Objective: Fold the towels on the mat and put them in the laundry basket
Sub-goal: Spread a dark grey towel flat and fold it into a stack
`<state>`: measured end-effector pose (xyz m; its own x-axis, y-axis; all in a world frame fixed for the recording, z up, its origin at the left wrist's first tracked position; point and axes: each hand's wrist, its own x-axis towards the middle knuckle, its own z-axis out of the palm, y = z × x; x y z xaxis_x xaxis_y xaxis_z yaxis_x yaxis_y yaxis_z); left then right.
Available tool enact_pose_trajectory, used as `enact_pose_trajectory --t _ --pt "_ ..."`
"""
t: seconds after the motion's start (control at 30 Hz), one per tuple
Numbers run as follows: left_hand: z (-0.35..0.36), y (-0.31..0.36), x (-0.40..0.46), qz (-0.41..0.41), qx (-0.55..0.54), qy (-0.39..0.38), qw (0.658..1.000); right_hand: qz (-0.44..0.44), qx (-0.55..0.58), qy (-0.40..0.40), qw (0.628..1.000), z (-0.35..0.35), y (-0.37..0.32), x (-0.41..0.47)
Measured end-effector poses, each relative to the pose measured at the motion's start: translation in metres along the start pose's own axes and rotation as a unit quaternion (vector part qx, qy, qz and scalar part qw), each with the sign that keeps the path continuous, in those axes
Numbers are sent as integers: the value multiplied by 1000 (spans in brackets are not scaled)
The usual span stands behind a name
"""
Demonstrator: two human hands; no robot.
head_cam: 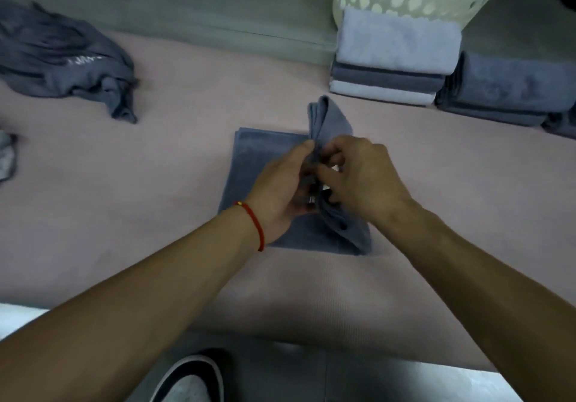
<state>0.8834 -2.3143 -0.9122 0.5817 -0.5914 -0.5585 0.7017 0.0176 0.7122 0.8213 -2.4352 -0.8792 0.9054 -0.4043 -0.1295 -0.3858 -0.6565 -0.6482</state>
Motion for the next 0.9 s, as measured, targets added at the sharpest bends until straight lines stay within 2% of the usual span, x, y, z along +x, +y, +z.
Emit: enact_pose_trajectory --t 0.07,0.1,0.17,0.27,0.37,0.53,0.63,0.7,0.83,0.87,0.9 --pt "-29 3 3 37 4 31 999 -12 57 -80 995 16 -12 -3" --pt "-44 3 6 58 15 51 997 -23 70 -90 993 21 -13 -5" --pt "-71 5 9 92 76 119 986 -54 49 -56 996 26 -8 -8" --pt "-99 6 13 122 264 229 929 -44 10 -50 998 29 10 -12" --pt "-109 2 12 129 420 246 864 -27 -43 -69 996 35 35 -15" --pt "-112 -4 20 194 426 283 837 -13 -85 -54 995 43 62 -18" --pt "-118 -3 26 175 424 282 843 -6 -81 -51 995 43 67 -14" --pt "-121 -6 28 168 455 283 828 12 -81 -51 995 41 67 -5" --pt "-120 -17 19 187 526 311 769 56 -41 -43 997 36 58 32" --pt "-116 -22 12 220 564 307 734 68 -24 -41 997 35 56 43" --pt "-110 -29 3 265 620 286 681 81 -7 -42 996 35 54 55"
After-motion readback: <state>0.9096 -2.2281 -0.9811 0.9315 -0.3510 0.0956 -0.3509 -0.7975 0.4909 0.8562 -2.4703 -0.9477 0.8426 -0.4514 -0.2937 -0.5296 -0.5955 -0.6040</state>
